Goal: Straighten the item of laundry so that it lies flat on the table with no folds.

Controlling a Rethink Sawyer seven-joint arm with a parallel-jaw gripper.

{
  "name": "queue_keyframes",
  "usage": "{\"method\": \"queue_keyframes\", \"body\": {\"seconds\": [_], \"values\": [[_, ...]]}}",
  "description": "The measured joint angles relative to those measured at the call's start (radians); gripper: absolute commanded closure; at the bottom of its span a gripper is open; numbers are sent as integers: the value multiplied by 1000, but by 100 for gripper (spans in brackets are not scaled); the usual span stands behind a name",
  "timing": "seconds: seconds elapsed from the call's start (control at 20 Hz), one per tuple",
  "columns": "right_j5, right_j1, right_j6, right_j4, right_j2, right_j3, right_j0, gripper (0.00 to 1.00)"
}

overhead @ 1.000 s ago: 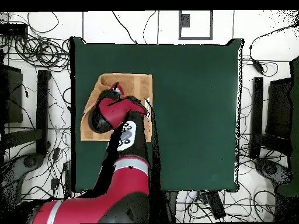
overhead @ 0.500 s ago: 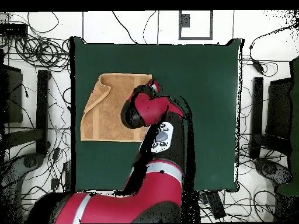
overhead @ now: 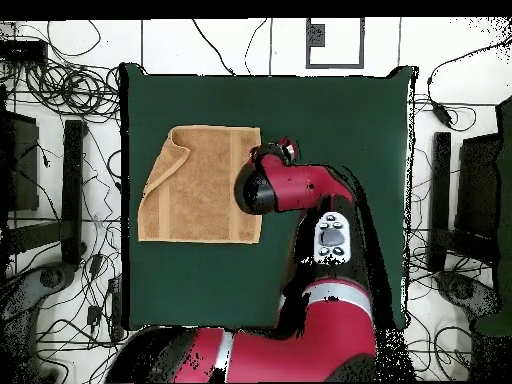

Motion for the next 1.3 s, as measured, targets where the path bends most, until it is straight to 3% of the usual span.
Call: {"method": "queue_keyframes", "body": {"seconds": [0.2, 0.5, 1.3], "values": [[61, -26, 0, -11, 74, 39, -69, 100], [118, -57, 0, -19, 145, 96, -104, 100], [187, -111, 0, -21, 241, 142, -54, 100]]}}
